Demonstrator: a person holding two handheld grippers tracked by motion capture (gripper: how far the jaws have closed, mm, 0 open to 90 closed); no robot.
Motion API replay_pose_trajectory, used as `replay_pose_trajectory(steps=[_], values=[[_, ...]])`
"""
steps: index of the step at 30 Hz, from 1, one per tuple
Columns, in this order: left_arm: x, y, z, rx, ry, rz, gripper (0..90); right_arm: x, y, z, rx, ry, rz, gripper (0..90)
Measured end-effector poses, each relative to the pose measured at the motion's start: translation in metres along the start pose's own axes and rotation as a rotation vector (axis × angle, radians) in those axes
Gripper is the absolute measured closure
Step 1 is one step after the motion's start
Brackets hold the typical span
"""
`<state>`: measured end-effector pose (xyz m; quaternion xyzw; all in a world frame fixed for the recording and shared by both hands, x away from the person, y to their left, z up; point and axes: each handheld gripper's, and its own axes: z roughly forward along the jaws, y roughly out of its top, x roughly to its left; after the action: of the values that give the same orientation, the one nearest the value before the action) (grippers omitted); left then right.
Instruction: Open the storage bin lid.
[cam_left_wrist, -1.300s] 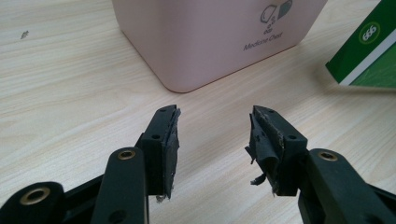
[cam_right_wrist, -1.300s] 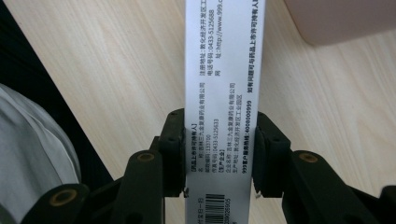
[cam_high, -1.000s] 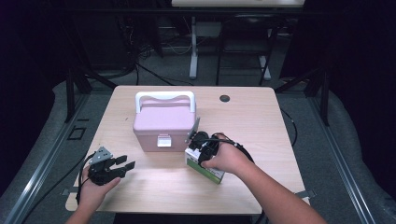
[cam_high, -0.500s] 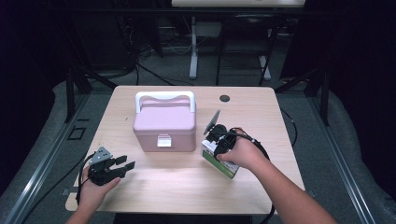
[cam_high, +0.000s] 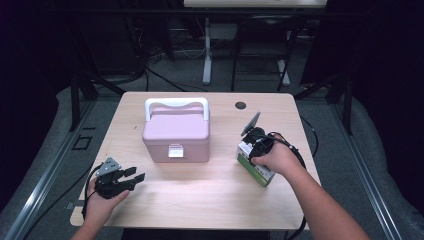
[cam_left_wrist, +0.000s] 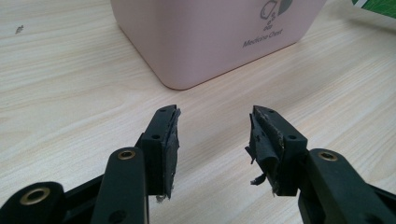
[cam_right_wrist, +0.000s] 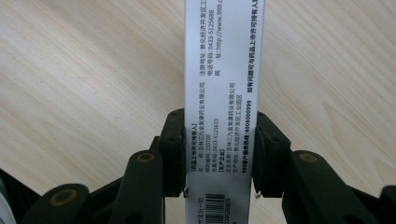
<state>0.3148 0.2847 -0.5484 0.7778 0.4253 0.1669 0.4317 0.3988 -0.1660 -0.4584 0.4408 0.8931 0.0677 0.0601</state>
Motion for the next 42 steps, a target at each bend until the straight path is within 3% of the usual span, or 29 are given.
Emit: replay_pose_trajectory(steps=[10, 18, 34, 42], values=[[0.0, 0.0, 0.001, 0.002, -0.001, -0.001, 51.9, -0.032, -0.014, 0.009, 0.023, -0.031, 0.091, 61.3], [0.0, 0.0, 0.001, 0.005, 0.0, -0.003, 51.9, -0.048, -0.024, 0.015, 0.03, -0.033, 0.138, 61.3], [0.001, -0.002, 0.0, 0.011, 0.005, -0.008, 51.7, -0.054, -0.028, 0.016, 0.019, -0.004, 0.175, 58.7], [0.002, -0.002, 0.0, 0.006, 0.01, -0.023, 51.7, -0.052, -0.027, -0.007, -0.085, -0.029, 0.173, 57.7]])
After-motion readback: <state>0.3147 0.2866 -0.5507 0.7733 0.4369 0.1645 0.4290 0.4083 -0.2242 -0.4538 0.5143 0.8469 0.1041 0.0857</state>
